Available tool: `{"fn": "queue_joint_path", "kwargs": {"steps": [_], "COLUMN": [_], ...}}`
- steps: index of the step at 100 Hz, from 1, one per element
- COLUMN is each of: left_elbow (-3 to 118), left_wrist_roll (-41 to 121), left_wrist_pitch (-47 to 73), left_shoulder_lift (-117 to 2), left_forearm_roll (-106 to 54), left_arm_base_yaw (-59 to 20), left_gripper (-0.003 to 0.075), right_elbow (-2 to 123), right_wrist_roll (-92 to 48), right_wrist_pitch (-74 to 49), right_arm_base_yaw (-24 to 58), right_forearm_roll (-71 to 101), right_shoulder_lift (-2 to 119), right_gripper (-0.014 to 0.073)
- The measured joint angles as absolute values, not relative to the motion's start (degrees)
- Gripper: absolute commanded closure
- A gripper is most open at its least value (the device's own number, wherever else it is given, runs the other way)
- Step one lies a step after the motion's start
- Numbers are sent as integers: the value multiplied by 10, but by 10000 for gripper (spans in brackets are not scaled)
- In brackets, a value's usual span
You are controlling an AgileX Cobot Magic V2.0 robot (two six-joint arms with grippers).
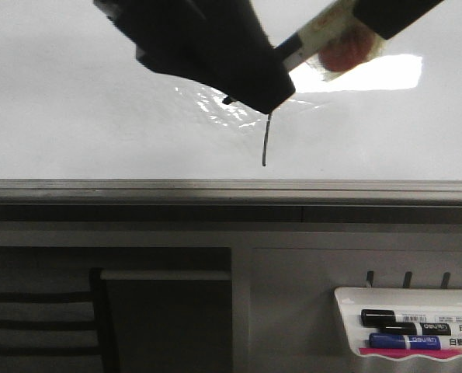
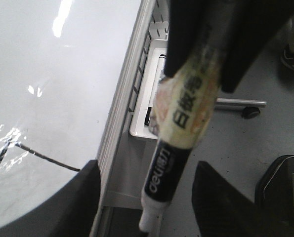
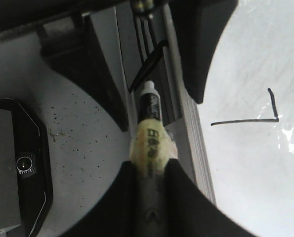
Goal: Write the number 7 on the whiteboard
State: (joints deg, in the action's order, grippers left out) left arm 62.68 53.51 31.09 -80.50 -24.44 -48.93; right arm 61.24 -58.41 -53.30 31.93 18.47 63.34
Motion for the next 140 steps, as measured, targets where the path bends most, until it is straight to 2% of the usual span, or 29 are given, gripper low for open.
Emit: {"fn": "queue_joint_path", "kwargs": {"steps": [18,45,77,84,96,106,122,140], "left_elbow": [628,628,628,628,628,628,628,628], "left_wrist_roll": [550,552,560,564,567,563,541,450], "left_wrist_pitch": [303,303,307,307,308,308,306,336], "left_shoulder_lift": [-817,-817,-817,-817,-817,-817,-814,-787], "left_forearm_roll": [-246,-246,-245,-241,-241,-243,-244,-209], "left_arm_base_yaw": [-496,-497,-499,-499,-499,-499,-496,-447], "left_gripper": [356,559,714,738,741,741,741,741], "right_elbow": [612,612,612,612,612,612,629,646], "right_wrist_roll": [-586,-586,-587,-587,-587,-587,-536,-377], "right_wrist_pitch": [-534,-536,-537,-537,-537,-533,-539,-548], "right_arm_base_yaw": [319,319,319,319,319,319,319,319], "right_forearm_roll": [185,185,187,187,187,189,152,24], "right_shoulder_lift": [633,633,633,633,633,633,623,571], "right_gripper": [657,657,652,601,407,288,270,270]}}
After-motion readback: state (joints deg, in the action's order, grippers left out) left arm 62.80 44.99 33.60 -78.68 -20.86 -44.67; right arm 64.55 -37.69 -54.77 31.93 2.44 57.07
